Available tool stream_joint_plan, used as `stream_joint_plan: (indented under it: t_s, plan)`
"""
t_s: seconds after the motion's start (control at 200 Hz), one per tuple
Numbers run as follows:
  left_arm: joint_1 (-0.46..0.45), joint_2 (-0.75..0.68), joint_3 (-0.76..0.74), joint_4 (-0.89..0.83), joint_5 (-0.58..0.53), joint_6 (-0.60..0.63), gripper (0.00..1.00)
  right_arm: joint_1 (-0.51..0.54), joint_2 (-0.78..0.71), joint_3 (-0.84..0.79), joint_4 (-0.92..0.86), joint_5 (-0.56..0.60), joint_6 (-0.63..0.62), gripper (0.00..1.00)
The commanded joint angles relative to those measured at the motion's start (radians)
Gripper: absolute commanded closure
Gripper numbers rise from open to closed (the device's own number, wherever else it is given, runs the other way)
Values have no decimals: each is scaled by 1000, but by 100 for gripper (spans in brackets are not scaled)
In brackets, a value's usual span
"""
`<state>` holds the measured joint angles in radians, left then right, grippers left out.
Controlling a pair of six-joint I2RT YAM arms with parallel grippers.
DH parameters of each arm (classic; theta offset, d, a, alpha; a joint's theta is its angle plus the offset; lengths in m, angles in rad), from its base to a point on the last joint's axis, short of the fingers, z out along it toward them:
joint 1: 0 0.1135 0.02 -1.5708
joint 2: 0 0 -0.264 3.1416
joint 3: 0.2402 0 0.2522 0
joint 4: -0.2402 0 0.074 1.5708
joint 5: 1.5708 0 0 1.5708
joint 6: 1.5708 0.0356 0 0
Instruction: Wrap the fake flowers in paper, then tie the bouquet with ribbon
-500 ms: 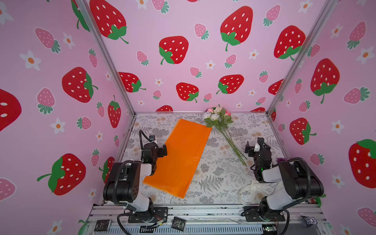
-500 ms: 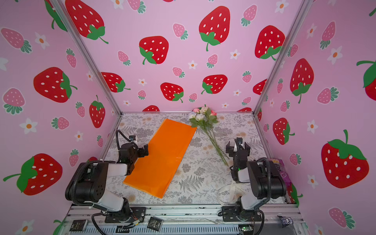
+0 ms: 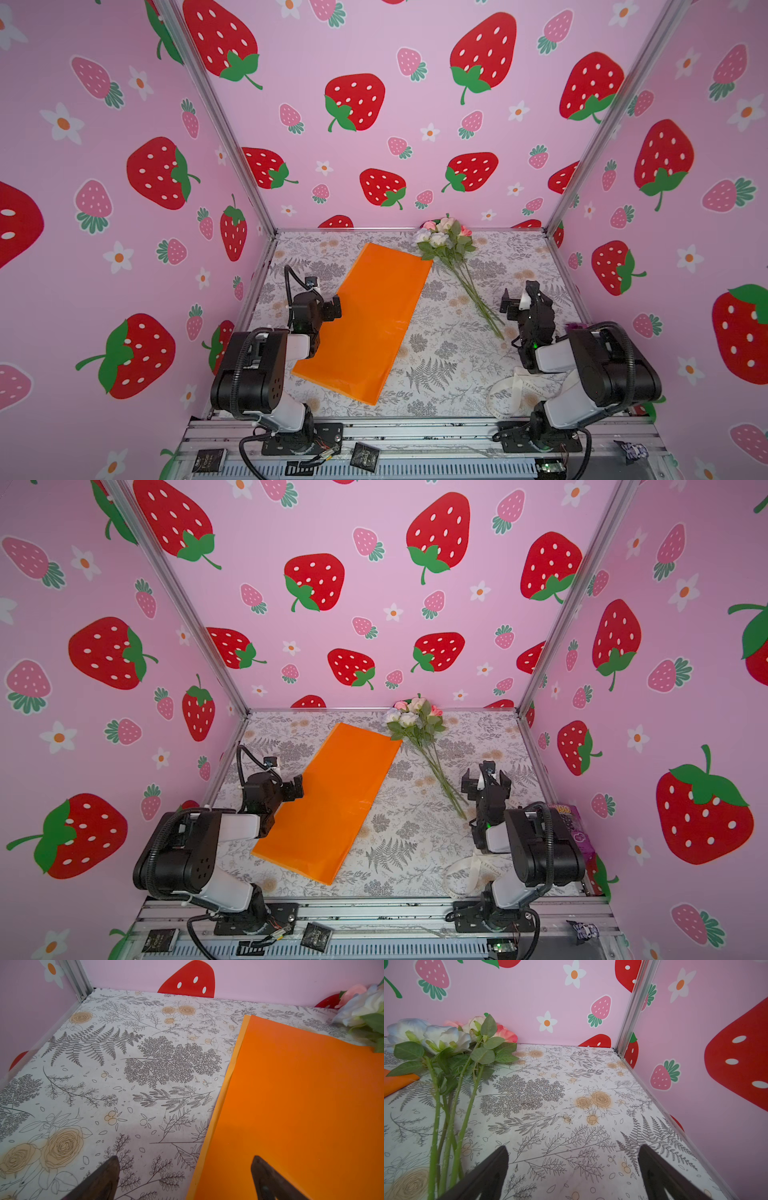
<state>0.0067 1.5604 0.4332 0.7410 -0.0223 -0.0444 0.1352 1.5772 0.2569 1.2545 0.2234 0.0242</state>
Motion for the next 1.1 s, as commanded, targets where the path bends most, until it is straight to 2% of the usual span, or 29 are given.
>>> stream_joint_plan:
  t_s: [0.0, 0.745, 0.815, 0.89, 0.985, 1.09]
  plan:
    - [5, -8, 29, 14, 10, 17, 1, -3, 3, 10, 5, 5, 1, 0]
    - [3, -34, 17, 13, 17, 24, 1, 7, -25, -19, 45, -12, -20, 0]
    - [1, -76, 24, -29, -30, 2, 1, 8, -81, -5, -28, 24, -7, 0]
    - [11, -149, 78, -207, -76, -46, 1, 6, -166, 72, -270, 64, 46, 0]
    - [23, -230, 134, -394, -95, -138, 1, 5, -268, 125, -453, -60, 89, 0]
    - [34, -313, 205, -610, -89, -282, 1, 6, -346, 190, -663, -214, 269, 0]
